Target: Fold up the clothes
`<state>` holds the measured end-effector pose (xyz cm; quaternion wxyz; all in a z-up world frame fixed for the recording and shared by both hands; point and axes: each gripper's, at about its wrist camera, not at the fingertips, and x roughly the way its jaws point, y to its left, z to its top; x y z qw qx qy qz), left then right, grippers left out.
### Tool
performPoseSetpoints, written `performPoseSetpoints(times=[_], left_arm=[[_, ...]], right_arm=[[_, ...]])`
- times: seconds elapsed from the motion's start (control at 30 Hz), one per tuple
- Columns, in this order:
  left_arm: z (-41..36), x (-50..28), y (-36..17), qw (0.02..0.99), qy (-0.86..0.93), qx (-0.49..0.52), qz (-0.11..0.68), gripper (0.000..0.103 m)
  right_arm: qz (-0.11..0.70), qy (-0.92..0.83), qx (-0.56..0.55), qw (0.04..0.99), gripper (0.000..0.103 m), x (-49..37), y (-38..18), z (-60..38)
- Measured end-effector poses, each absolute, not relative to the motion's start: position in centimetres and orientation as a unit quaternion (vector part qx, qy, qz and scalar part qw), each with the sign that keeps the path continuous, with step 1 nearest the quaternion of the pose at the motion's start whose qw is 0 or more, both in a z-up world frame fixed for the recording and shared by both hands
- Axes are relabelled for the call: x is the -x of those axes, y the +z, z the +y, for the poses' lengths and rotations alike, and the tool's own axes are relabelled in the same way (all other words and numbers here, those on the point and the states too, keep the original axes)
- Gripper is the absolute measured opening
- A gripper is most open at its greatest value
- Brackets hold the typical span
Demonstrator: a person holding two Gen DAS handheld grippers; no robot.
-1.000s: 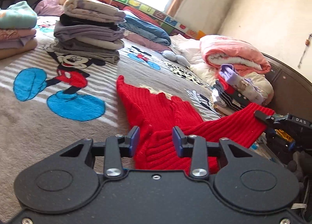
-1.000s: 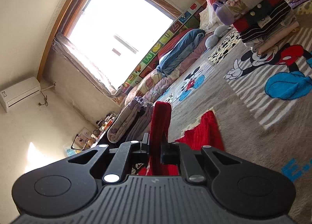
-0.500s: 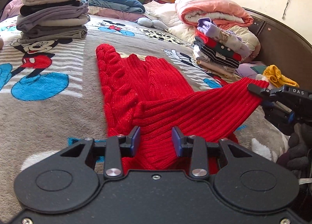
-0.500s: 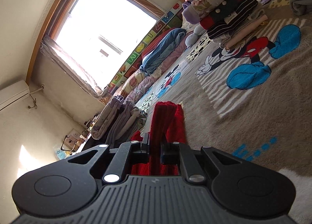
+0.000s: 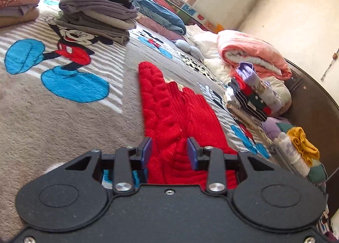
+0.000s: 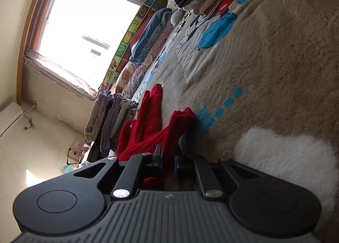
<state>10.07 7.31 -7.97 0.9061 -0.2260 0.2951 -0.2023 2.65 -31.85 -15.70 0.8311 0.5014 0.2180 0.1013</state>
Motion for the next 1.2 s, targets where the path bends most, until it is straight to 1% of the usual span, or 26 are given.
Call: performPoseSetpoints(times=[0.1,0.2,0.3,0.43,0.57,0.73,0.83,0.93,1.03,1.07,1.13,1.2], left_arm=[[5.7,-9.9,-7.2,0.918,-0.207,0.175,0.289,0.034],[2.4,-9.6,-7.9,0.926,-0.208,0.051,0.31,0.034],[0.7,-9.2,-8.9,0.929,-0.2,-0.017,0.311,0.034],[2.0,-9.2,-8.5,0.93,-0.199,0.013,0.309,0.035],[3.1,-9.9,-7.3,0.942,-0.184,0.04,0.279,0.035],[2.1,-14.2,-5.4,0.949,-0.165,0.032,0.268,0.035],[1.0,-18.3,-5.0,0.948,-0.164,0.01,0.274,0.032],[0.2,-22.2,-5.2,0.943,-0.165,0.01,0.288,0.03],[-1.3,-25.5,-7.1,0.919,-0.197,0.007,0.343,0.03],[-1.9,-25.7,-7.9,0.91,-0.21,-0.008,0.358,0.03],[-2.9,-25.3,-8.4,0.908,-0.22,-0.053,0.353,0.03],[-2.5,-25.0,-8.0,0.908,-0.225,-0.043,0.35,0.03]], right_arm=[[0.212,0.11,-0.51,0.826,0.014,-2.9,-15.9,-31.7],[0.208,0.115,-0.526,0.816,0.014,-3.1,-16.4,-31.8],[0.203,0.123,-0.532,0.813,0.015,-3.3,-16.3,-31.7],[0.202,0.134,-0.538,0.807,0.015,-3.6,-16.2,-31.6],[0.205,0.138,-0.541,0.804,0.015,-4.0,-16.5,-31.7],[0.204,0.146,-0.523,0.814,0.015,-4.2,-16.6,-31.6],[0.201,0.151,-0.509,0.823,0.012,-4.1,-16.8,-31.4],[0.192,0.16,-0.488,0.836,0.011,-3.8,-16.9,-31.2],[0.182,0.168,-0.485,0.839,0.011,-3.7,-17.1,-31.3],[0.18,0.17,-0.485,0.839,0.011,-3.7,-17.2,-31.3],[0.177,0.173,-0.481,0.841,0.011,-3.7,-17.2,-31.2],[0.175,0.176,-0.478,0.842,0.011,-3.7,-17.2,-31.2]])
